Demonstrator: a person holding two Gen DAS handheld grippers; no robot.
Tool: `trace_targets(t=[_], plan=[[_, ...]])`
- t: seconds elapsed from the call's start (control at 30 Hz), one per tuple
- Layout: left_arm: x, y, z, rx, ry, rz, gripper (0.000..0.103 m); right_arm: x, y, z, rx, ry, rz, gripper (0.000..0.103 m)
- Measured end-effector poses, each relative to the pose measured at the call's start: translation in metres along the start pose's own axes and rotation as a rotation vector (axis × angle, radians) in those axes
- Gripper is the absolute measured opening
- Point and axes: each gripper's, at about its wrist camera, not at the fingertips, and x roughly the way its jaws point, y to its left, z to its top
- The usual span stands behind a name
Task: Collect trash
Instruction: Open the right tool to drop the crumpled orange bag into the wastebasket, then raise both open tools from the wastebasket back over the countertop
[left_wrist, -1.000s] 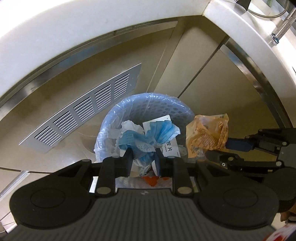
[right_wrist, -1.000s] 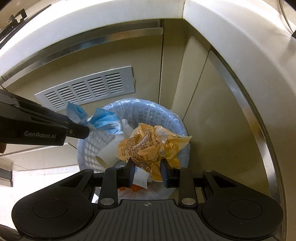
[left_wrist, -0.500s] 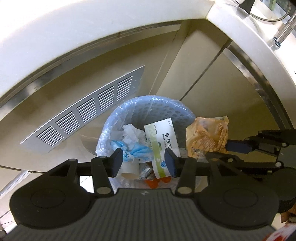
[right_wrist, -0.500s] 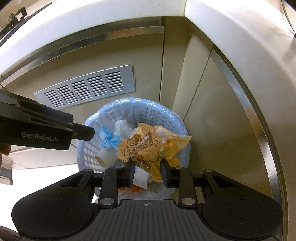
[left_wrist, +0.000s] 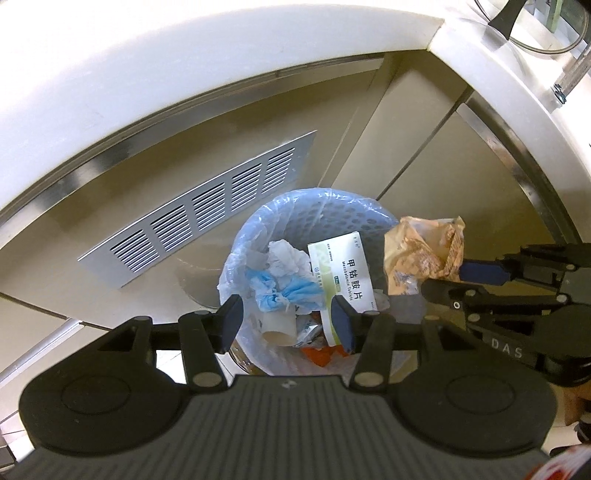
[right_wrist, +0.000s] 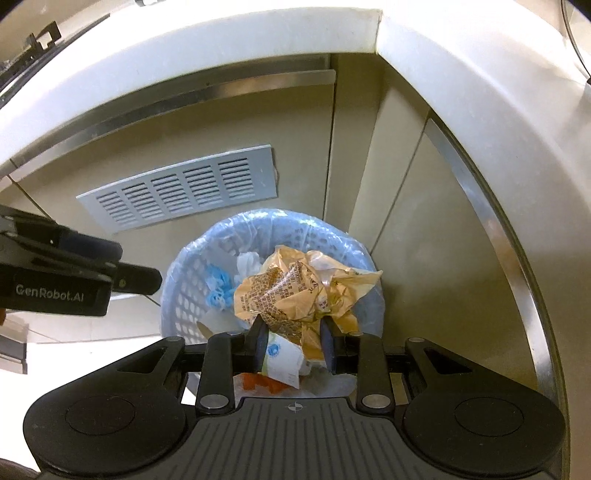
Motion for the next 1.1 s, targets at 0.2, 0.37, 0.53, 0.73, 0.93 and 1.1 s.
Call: trace_targets(t=[0.2, 0.37, 0.53, 0.73, 0.93, 1.1], plan=[[-0.003, 0.004, -0.003, -0.007, -0.004, 0.016, 0.048, 0.001, -0.001, 0.002, 0.057, -0.013, 0.024, 0.069], [-0.005, 0.008, -0.004, -0.012, -0.007, 0.019, 0.048, 0.001, -0.003, 0.001, 0.058, 0.001, 0.009, 0.069], [-0.007, 0.008, -0.004, -0.010, -0.015, 0.018, 0.048, -0.004, -0.004, -0.001, 0.061, -0.005, 0.001, 0.069], [-0.012, 0.007, -0.005, 0.002, -0.027, 0.011, 0.048, -0.008, -0.002, -0.004, 0.060, -0.014, -0.006, 0.069], [-0.027, 0.003, -0.003, 0.022, -0.053, -0.010, 0.048, -0.026, 0.001, -0.003, 0.048, -0.045, -0.011, 0.069], [-0.052, -0.006, 0.002, 0.056, -0.106, -0.031, 0.048, -0.061, 0.005, 0.002, 0.008, -0.138, -0.014, 0.069]])
